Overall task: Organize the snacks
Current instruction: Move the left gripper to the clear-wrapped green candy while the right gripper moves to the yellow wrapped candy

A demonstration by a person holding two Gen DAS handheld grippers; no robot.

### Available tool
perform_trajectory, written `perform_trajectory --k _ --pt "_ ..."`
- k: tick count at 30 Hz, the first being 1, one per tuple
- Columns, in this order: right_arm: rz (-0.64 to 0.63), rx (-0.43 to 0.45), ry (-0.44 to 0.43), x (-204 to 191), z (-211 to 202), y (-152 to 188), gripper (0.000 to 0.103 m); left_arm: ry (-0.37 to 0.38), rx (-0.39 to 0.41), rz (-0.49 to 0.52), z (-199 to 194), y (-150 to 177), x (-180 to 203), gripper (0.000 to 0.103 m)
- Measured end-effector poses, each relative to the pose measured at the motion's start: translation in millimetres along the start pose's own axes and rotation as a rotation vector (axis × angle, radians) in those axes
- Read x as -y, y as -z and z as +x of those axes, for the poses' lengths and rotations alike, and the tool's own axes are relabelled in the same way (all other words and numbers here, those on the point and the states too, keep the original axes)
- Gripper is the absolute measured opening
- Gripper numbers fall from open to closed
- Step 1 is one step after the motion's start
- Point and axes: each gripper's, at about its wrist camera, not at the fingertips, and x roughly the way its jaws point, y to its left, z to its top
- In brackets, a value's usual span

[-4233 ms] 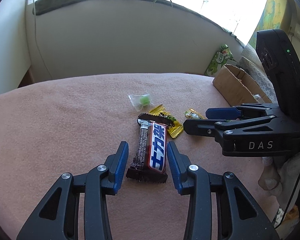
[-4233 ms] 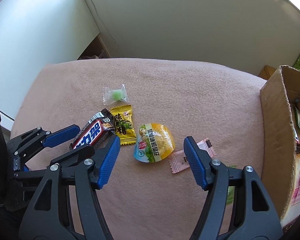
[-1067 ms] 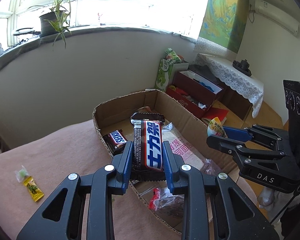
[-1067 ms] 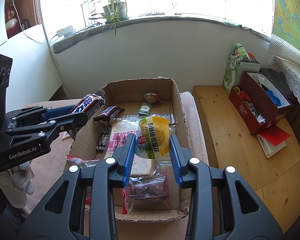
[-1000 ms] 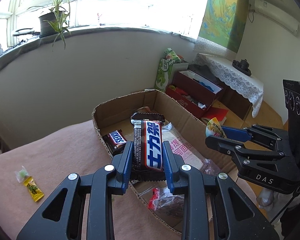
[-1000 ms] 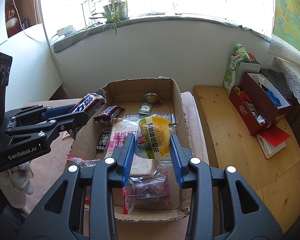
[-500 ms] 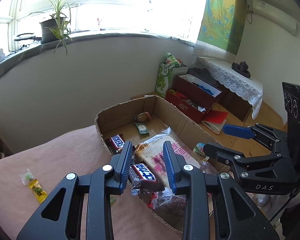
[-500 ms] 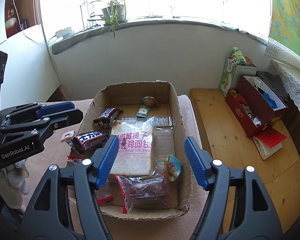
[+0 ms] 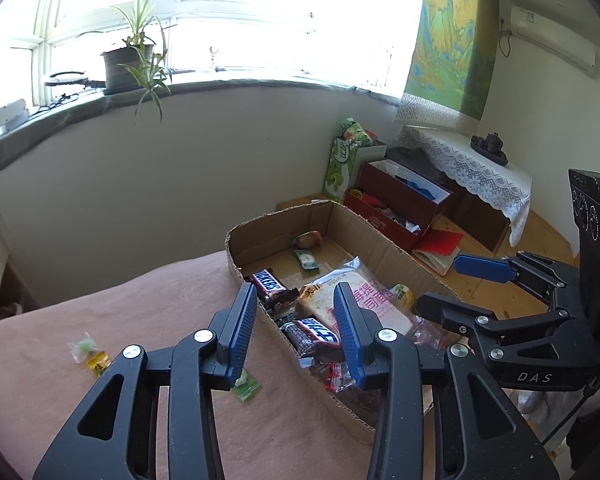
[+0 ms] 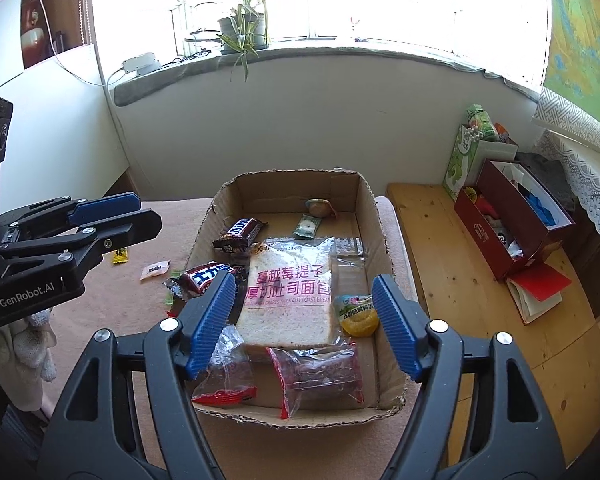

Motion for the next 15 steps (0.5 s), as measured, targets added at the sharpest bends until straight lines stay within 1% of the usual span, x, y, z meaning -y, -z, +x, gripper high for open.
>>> perform_trajectory --k 7,15 --pt "-0.03 0.002 -0.032 -28.0 -7.3 -4.0 0.074 -0.032 0.02 -0.029 -19.0 3.9 -27.0 0.039" --pt "-0.055 0.009 -0.121 -70.8 -10.1 -6.6 0.074 -0.093 0.023 -0.121 -38.5 16.9 -89.5 0.039"
